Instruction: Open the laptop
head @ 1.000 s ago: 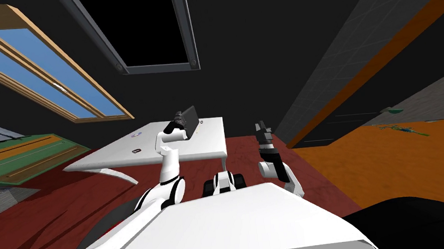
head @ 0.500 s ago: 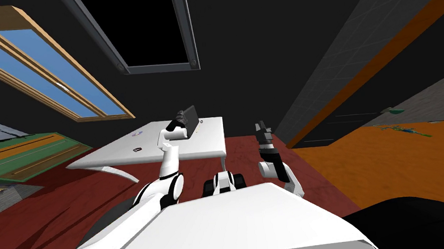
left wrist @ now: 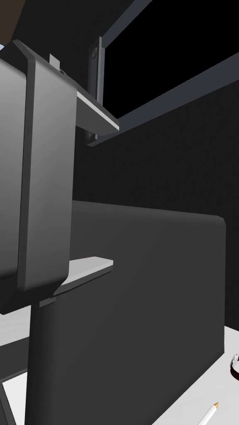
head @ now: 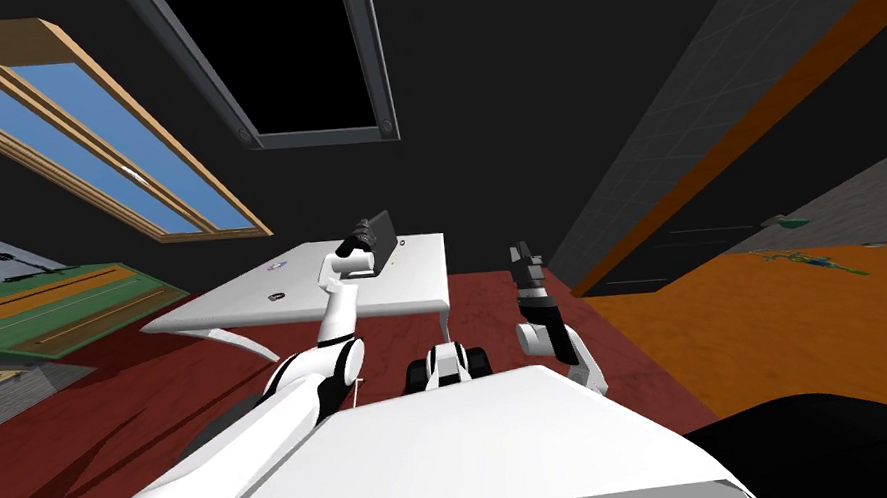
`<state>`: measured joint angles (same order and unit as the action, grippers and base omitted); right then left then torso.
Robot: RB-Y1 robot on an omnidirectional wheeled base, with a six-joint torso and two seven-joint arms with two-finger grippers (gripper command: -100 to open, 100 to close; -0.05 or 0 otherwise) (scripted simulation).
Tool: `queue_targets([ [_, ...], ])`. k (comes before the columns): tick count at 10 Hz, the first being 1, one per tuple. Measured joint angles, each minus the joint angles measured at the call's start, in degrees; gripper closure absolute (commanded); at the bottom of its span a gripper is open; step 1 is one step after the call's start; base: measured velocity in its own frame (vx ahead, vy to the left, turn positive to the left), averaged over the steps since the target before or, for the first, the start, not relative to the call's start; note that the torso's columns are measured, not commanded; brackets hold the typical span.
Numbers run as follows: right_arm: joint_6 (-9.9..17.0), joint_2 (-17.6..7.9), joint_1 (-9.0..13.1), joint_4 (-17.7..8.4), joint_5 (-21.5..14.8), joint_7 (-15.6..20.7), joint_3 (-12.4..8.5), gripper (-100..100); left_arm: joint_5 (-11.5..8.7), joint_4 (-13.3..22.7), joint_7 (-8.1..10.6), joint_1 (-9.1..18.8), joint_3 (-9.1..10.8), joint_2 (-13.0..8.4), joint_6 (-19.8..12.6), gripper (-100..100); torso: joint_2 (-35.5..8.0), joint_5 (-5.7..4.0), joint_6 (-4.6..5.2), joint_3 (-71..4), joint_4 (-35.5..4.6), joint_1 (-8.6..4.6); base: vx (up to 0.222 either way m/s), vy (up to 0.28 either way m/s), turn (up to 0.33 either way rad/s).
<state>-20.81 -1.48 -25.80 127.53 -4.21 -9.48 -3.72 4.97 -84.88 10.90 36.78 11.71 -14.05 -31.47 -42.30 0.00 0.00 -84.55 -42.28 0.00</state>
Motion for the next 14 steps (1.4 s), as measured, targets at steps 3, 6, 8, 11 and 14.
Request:
queue_targets([
  [3, 0.00, 0.00, -0.01, 0.00, 0.00, 0.00, 0.00, 0, -0.68, 5.15, 0.13, 1.70, -0.29, -1.10, 1.75, -100, -0.02, -0.02, -0.01, -0.01, -0.02, -0.06, -0.026, -0.025, 0.026],
  [6, 0.00, 0.00, 0.00, 0.00, 0.00, 0.00, 0.00, 0, -1.81, 8.97, 0.15, 3.48, -0.58, -2.36, 3.79, -100, 0.06, 0.03, -0.01, -0.04, 0.02, 0.07, -0.015, -0.011, -0.003],
  [8, 0.00, -0.01, -0.01, 0.00, 0.00, 0.00, -0.01, 0, -1.63, 11.88, 0.19, 4.19, -0.53, -2.35, 3.98, -100, 0.09, 0.02, -0.01, -0.07, 0.02, 0.06, -0.024, -0.018, 0.020],
  [11, 0.00, 0.00, 0.00, 0.00, 0.00, 0.00, 0.00, 0, -3.32, 16.06, 0.34, 7.87, -0.99, -4.70, 7.30, -100, 0.02, 0.00, 0.01, -0.01, 0.00, -0.01, -0.028, -0.029, 0.010],
  [14, 0.00, 0.00, -0.01, 0.00, 0.00, 0.00, 0.00, 0, -3.46, 21.36, 0.55, 9.73, -1.04, -5.36, 9.55, -100, -0.04, -0.02, -0.02, 0.00, -0.02, -0.05, -0.028, -0.028, 0.028],
])
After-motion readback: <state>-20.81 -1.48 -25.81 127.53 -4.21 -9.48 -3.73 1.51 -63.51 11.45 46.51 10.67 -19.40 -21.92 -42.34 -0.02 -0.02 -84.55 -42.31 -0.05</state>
